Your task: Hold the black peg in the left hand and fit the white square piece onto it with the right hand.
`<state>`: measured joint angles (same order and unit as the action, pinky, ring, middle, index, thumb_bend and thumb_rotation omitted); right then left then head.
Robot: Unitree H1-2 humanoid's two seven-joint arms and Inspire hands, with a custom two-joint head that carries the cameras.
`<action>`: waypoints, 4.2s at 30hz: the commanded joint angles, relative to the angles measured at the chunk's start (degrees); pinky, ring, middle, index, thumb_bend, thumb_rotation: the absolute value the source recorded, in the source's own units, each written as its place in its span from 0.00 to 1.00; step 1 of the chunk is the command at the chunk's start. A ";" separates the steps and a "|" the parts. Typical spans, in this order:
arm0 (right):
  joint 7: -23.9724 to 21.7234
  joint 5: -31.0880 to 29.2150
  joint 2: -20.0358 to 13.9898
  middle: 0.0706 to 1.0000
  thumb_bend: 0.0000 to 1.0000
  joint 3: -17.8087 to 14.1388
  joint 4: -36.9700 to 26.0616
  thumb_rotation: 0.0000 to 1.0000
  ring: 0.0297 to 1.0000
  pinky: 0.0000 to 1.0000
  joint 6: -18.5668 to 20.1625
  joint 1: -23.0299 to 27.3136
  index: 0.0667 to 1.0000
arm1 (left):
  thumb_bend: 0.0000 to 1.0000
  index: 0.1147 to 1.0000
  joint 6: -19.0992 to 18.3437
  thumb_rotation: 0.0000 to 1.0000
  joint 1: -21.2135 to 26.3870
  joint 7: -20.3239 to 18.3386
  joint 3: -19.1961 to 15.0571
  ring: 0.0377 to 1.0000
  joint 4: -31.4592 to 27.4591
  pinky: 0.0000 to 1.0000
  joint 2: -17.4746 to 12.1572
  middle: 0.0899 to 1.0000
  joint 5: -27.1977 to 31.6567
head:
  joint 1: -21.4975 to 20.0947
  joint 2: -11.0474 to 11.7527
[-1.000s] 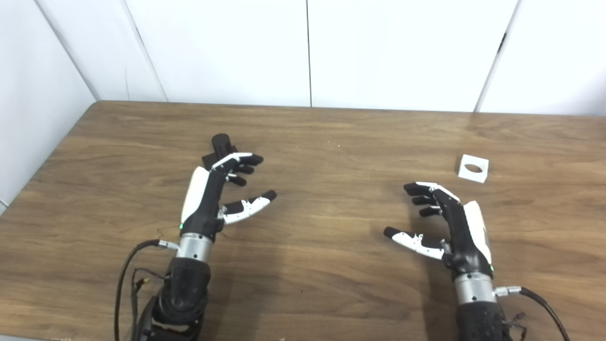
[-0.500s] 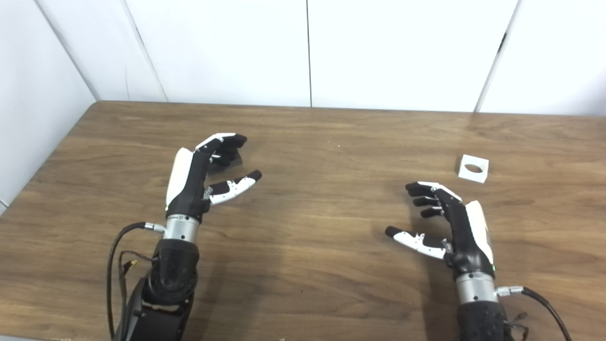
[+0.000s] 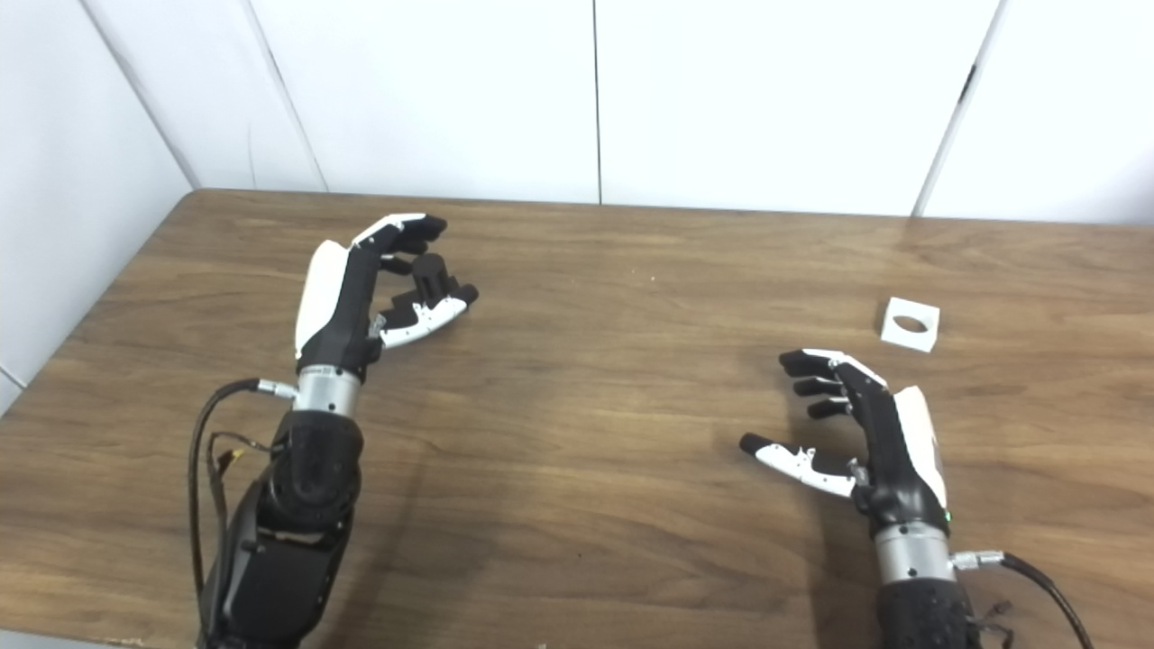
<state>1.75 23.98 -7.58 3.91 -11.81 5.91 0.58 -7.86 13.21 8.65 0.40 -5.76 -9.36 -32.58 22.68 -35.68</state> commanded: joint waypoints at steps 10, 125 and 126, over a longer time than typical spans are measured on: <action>0.33 0.11 0.20 0.68 0.66 0.07 -1.99 0.00 0.66 0.58 -0.90 0.93 0.66 | 0.64 0.65 0.58 0.17 5.20 1.84 0.63 0.70 1.13 0.57 -3.80 0.73 -5.04 | -0.15 0.01; 0.82 0.39 0.17 0.68 0.66 0.20 -4.67 0.00 0.66 0.57 1.92 -0.52 0.66 | 0.51 0.42 -2.36 0.09 8.60 -15.46 8.37 1.00 15.74 0.96 -13.00 0.92 6.88 | -2.59 -2.60; 0.82 0.43 0.18 0.67 0.66 0.25 -4.68 0.00 0.65 0.57 1.93 -0.51 0.66 | 0.51 0.42 -1.67 0.09 8.58 -15.66 8.61 1.00 15.74 0.97 -13.17 0.92 6.96 | -2.85 -2.60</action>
<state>1.94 24.10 -7.33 4.07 -15.38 10.18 -1.46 -11.78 20.83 -6.26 8.54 11.62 -21.22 -25.85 19.78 -38.23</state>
